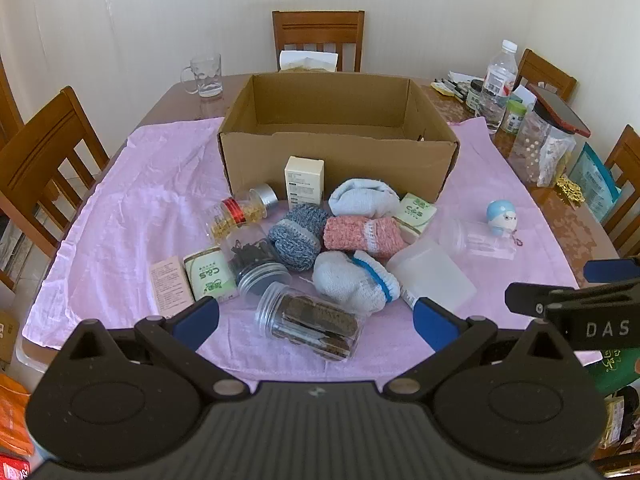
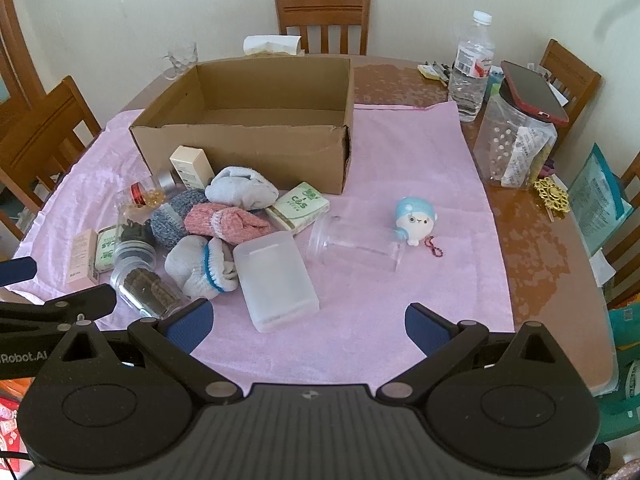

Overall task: Organize objects
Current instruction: 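Move both grippers toward the items piled in front of the cardboard box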

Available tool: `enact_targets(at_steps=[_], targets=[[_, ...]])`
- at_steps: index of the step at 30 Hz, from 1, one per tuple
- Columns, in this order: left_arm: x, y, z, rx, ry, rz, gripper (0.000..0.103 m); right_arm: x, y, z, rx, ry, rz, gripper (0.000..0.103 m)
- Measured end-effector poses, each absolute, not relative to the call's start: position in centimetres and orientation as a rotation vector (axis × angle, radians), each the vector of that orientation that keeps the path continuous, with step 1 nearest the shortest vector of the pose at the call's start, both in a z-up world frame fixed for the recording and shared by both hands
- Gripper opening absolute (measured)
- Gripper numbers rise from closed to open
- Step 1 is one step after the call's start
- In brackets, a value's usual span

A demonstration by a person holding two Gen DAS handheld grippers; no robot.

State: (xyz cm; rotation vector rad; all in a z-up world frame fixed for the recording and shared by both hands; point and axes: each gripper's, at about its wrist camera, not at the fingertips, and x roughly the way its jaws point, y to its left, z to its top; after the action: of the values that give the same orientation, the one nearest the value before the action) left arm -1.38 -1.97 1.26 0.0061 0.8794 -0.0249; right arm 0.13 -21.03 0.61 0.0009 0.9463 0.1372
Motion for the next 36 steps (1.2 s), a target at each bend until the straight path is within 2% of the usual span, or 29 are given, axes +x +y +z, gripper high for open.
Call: enact_targets(at_steps=[18,36], targets=[[-0.1,0.0,-0.3,0.066,0.875,-0.167,0.103,0.0,-19.1,0.3,0.028,0.922,0.03,0.103],[1.4,6.4,-3.2,0.151,0.921,-0.286,0.103,0.3,-14.8,-2.3,0.088,0.971,-0.049,0.103]])
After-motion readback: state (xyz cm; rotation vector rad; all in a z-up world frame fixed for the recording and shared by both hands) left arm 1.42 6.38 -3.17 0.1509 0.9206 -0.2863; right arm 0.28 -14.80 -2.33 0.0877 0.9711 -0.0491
